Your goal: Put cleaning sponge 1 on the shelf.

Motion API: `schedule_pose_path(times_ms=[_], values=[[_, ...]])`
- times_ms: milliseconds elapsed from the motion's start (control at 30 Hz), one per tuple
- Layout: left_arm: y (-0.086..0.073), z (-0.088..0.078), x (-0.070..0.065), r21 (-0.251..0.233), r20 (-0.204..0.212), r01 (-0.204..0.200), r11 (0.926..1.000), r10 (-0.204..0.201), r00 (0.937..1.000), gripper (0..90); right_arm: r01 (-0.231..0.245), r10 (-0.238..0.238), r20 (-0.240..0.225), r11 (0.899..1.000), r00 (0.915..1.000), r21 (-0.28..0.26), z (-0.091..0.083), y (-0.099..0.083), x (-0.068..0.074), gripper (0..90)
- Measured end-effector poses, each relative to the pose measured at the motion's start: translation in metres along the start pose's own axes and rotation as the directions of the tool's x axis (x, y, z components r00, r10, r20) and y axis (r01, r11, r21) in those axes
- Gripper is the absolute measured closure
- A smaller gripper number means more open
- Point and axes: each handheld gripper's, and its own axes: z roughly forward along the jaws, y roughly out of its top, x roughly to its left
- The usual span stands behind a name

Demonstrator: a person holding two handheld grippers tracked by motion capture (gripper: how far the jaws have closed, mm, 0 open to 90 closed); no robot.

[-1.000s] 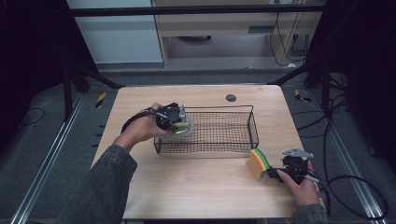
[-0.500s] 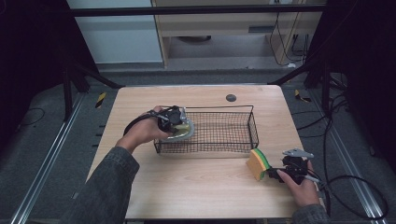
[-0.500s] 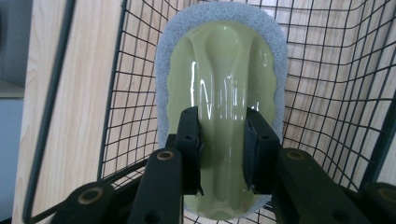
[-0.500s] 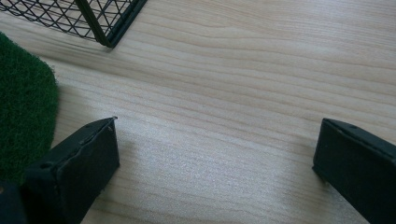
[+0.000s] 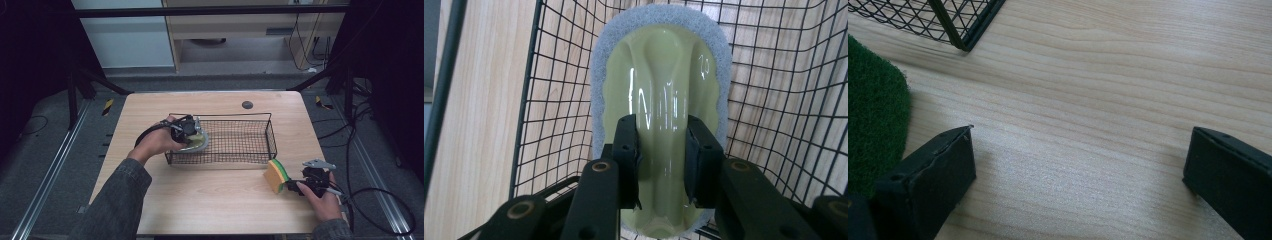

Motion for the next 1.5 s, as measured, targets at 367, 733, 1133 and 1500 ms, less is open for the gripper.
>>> schedule_pose_path(times_ms=[367,733,1133,1500], values=[[-0.001,0.010,-0.001,0.015,0.019,0.008,0.9999,-0.009,0.9998,70.5,-0.001,0.001,-0.001,1.000,1.0000,-0.001,0.000,0.000,0.000,0.5],[0.001,0.009,-0.003,0.001,0.020,0.013,0.9999,-0.014,0.9997,69.8,-0.001,0.001,-0.001,1.000,1.0000,0.000,0.000,0.000,0.000,0.5],[0.001,-0.015,-0.001,-0.098,0.000,0.048,0.9940,-0.049,0.9988,67.9,0.000,0.000,0.000,1.000,1.0000,0.000,0.000,0.000,0.000,0.5],[0.000,-0.045,-0.009,-0.161,-0.068,0.070,0.9845,-0.081,0.9944,59.6,0.000,0.000,0.002,1.000,1.0000,0.000,0.000,0.000,0.000,0.5]])
